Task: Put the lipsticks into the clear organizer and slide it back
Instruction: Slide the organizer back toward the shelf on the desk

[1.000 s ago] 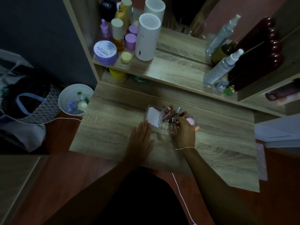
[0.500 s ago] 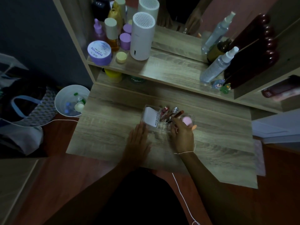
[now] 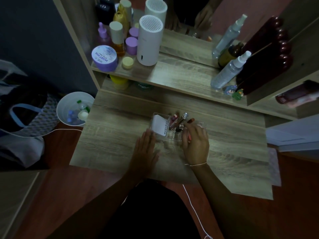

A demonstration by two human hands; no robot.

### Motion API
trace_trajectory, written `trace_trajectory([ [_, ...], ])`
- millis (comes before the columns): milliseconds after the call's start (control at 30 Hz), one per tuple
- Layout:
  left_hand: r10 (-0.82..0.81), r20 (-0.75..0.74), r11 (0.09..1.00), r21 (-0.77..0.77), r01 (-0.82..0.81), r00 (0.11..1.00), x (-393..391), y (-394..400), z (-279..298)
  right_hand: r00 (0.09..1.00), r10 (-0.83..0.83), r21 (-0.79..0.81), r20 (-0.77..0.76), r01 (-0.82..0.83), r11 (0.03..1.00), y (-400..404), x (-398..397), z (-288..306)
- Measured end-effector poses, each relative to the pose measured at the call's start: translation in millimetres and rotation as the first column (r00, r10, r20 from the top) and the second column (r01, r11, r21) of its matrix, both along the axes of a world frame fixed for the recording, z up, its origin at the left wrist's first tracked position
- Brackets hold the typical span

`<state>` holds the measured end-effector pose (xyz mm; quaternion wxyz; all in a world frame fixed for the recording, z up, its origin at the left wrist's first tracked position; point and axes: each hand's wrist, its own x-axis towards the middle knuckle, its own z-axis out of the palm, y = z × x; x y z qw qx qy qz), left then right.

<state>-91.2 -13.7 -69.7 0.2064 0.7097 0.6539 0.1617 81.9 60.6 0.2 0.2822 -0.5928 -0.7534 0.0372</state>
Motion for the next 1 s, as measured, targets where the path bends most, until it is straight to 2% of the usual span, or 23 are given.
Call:
trace_trajectory([
  [67, 0.013, 0.008, 1.0, 0.008, -0.013, 1.0, -1, -2, -1, 0.999, -0.004, 0.036, 0.048, 0.002, 0.999, 8, -1, 7],
  [233, 0.003, 0.006, 1.0, 0.005, -0.003, 1.0, -6, -4, 4, 0.961, 0.061, -0.217, 0.27, -0.001, 0.976, 23, -7, 10],
  [333, 0.019, 0.005, 1.0, 0.006, -0.019, 1.0, -7, -4, 8, 0.941, 0.093, -0.265, 0.324, -0.004, 0.964, 23, -5, 5],
  [1000, 0.016, -0.05, 1.0, 0.008, -0.015, 0.999, -5, 2, 6, 0.95, 0.127, -0.347, 0.286, -0.021, 0.938, 25, 2, 6],
])
